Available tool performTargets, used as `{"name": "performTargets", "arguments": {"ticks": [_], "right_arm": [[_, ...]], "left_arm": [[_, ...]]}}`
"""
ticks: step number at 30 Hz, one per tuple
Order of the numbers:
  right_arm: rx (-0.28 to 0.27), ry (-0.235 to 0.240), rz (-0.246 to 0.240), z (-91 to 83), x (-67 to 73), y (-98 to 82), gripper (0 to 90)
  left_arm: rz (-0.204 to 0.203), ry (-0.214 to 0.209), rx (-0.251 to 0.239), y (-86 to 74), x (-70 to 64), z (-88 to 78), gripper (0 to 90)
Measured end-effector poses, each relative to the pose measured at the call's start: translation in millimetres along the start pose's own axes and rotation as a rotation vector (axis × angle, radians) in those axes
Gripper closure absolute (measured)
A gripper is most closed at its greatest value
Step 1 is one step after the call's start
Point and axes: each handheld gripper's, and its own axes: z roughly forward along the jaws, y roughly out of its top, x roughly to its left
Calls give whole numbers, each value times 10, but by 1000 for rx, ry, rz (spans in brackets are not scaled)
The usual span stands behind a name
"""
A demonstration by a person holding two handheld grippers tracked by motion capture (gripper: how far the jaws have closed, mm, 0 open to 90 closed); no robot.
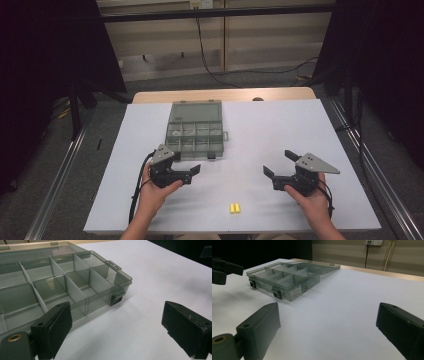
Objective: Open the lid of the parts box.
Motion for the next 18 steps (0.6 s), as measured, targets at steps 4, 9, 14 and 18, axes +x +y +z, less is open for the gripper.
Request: {"name": "performTargets", "arguments": {"ticks": [4, 9, 14, 18], "right_arm": [[0, -3, -3, -20, -14, -12, 48], [-4, -5, -9, -50, -18, -15, 48], [-9, -11, -11, -119, -52, -34, 44], [-3, -16, -12, -155, -74, -68, 43]], "left_arm": [[0, -6, -5, -14, -31, -2, 95], [6, -26, 6, -32, -78, 16, 93], [16, -39, 11, -40, -127, 42, 92], [22, -62, 22, -54, -178, 72, 90]]}}
